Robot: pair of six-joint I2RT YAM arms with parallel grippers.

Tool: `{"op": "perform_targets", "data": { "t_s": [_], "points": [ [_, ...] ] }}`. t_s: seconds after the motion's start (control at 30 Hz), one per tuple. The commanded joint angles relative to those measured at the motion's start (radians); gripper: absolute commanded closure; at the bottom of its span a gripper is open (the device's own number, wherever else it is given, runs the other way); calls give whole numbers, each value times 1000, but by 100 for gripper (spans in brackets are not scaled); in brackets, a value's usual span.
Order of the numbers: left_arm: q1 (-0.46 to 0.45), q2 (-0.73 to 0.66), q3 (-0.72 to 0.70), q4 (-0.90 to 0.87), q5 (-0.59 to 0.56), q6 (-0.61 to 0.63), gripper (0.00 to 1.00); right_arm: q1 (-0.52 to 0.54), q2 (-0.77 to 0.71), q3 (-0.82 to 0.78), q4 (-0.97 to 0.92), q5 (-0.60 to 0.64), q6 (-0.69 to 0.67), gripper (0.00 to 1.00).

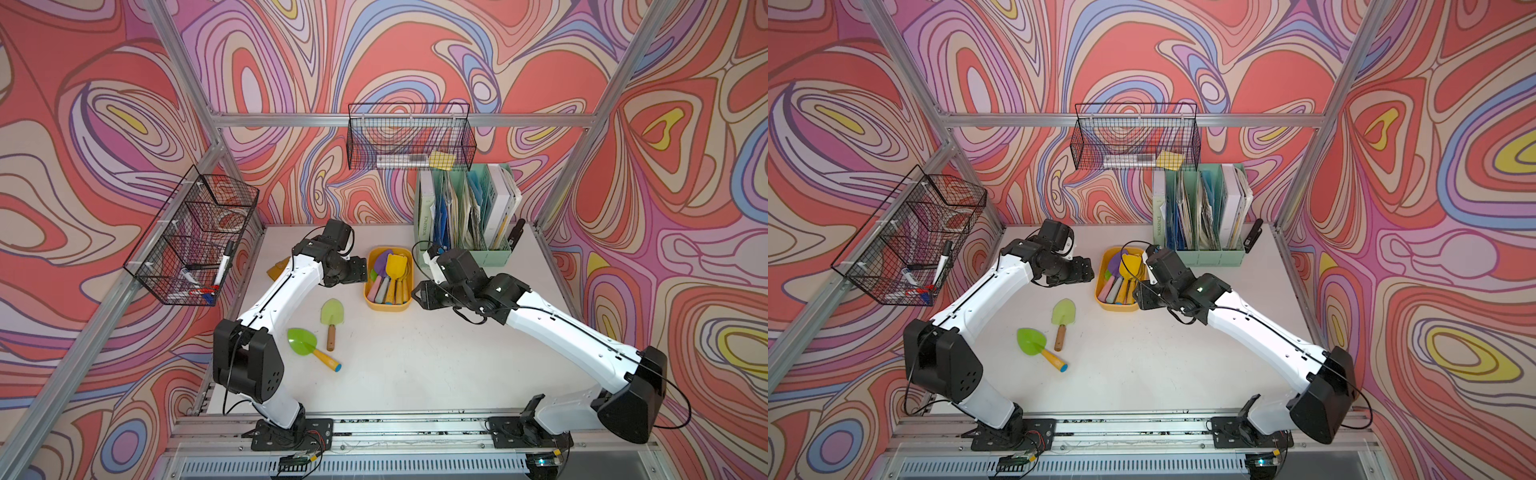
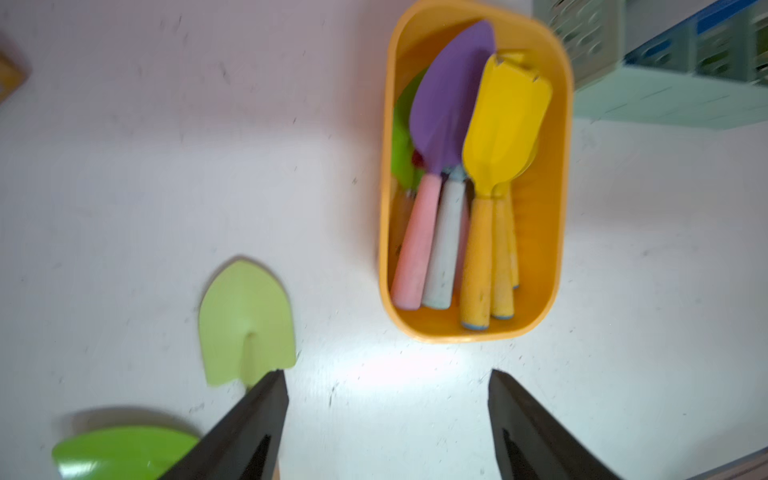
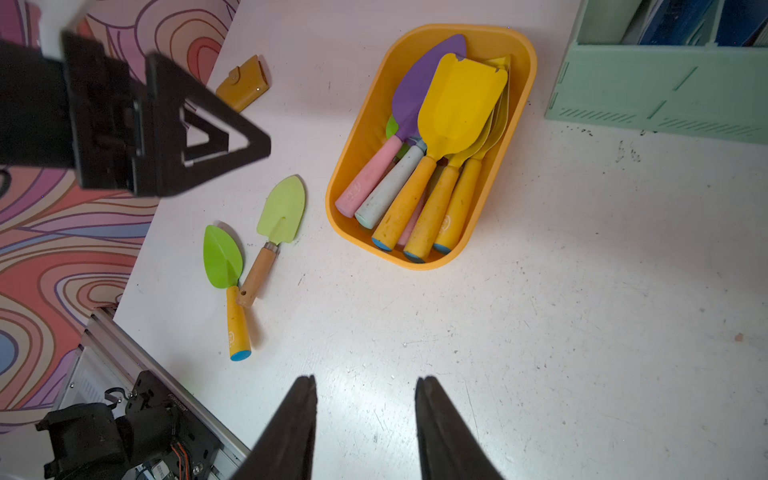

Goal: Put the shovel into the storage box
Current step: Place the shovel in the storage box, then pick up the shovel from the center of the board.

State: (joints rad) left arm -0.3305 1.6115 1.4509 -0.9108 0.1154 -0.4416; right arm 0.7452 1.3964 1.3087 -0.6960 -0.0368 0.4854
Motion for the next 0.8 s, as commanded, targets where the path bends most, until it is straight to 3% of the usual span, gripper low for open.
{"op": "perform_targets", "data": {
  "t_s": [0.0,0.3,0.77],
  "points": [
    [-36,-34,-92,-257,-86,-91,19,-7,-19,0,10,-9,-14,60],
    [-48,-127,-371,-203,-79,-211,19,-7,-29,-18,24,-42,-18,60],
    [22,4,-437,-35,-112,-188,21,-7,-50,-43,23,-41,-8,61]
  ]
}}
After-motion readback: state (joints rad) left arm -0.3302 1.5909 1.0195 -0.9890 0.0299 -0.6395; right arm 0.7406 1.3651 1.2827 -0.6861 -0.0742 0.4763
